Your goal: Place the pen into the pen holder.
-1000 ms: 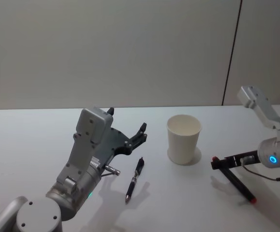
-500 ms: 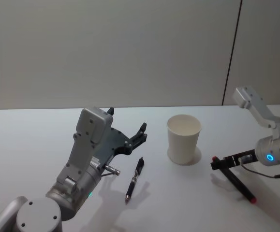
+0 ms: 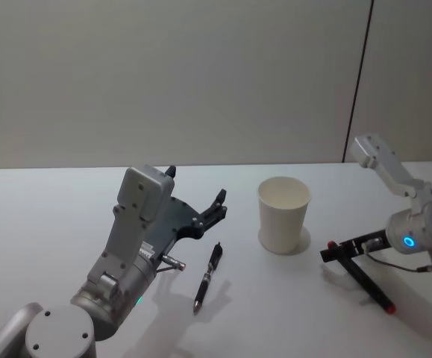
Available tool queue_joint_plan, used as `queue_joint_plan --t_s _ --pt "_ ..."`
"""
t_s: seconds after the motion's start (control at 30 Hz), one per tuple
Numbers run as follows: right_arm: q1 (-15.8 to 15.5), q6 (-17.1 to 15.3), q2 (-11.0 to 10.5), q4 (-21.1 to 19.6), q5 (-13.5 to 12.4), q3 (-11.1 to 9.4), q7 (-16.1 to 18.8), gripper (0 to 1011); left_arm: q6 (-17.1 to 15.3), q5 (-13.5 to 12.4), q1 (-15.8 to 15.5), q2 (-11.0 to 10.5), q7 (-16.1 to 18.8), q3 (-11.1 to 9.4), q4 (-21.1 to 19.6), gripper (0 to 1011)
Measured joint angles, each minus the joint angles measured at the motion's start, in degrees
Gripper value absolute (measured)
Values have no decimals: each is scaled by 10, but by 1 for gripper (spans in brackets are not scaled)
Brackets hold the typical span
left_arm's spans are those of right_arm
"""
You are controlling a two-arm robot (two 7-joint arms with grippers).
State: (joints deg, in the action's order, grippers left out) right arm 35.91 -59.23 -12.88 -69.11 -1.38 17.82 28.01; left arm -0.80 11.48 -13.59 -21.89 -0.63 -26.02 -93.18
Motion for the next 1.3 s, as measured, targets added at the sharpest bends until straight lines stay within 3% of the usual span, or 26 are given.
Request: queue_joint_plan --t_s 0.83,1.03,1.3 --pt "27 27 17 57 18 15 13 1001 0 0 0 0 0 0 0 1000" --pt "30 28 18 63 20 16 17 897 0 0 0 0 0 0 0 1000" --pt "33 24 19 69 25 18 22 648 0 0 0 0 0 0 0 1000"
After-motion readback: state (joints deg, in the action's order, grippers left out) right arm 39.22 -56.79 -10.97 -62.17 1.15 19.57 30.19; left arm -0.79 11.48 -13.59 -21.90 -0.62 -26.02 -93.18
